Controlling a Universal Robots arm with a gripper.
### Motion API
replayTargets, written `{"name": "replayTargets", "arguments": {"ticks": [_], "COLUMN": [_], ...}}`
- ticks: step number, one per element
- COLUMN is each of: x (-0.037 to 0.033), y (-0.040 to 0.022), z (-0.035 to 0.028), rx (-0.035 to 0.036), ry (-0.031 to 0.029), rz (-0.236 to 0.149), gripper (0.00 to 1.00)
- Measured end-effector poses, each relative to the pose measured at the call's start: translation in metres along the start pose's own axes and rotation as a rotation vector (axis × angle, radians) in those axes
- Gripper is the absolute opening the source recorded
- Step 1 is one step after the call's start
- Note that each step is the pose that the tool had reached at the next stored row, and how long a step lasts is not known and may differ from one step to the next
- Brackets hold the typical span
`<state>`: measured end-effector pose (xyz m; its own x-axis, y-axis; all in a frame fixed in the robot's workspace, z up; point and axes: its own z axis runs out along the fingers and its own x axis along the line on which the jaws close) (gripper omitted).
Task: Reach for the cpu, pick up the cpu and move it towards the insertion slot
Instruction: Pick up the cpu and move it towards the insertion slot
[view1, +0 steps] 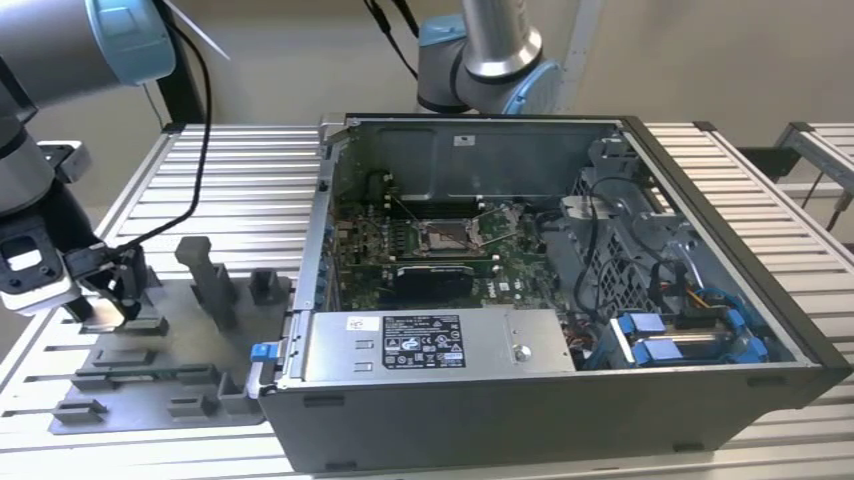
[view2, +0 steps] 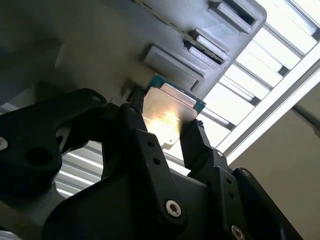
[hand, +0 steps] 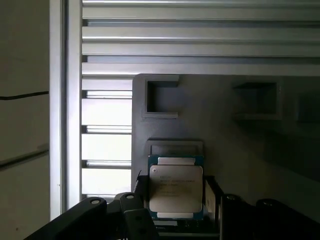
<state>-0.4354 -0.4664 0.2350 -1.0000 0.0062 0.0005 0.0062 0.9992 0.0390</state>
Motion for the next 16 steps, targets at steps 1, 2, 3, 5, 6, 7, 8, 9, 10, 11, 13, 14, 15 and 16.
{"name": "replayTargets", "arguments": {"ticks": [1,2,3,5,6,7,8,9,10,11,13,14,15,16], "x": [0.0,0.0,0.0,0.0,0.0,0.0,0.0,0.0,0.0,0.0,0.0,0.0,0.0,0.0], "y": [0.0,0.0001,0.0001,0.0002,0.0002,0.0002,0.0003,0.0003,0.0003,0.0003,0.0004,0.0004,0.0004,0.0005], "z": [-0.0008,-0.0017,-0.0024,-0.004,-0.0048,-0.0056,-0.0064,-0.0072,-0.008,-0.0088,-0.0105,-0.0113,-0.0121,-0.0128], "rx": [0.0,0.0001,0.0,-0.0001,0.0,-0.0001,0.0,0.0,-0.0001,0.0,0.0,0.0,0.0,-0.0001], "ry": [0.0,0.0001,0.0,-0.0001,0.0,-0.0001,0.0,0.0,-0.0001,0.0,0.0,0.0,0.0,-0.0001], "rz": [0.0,0.0,0.0,0.0,0.0,0.0,0.0,0.0,0.0,0.0,0.0,0.0,0.0,0.0], "gripper": [0.0,0.0,0.0,0.0,0.0,0.0,0.0,0.0,0.0,0.0,0.0,0.0,0.0,0.0]}}
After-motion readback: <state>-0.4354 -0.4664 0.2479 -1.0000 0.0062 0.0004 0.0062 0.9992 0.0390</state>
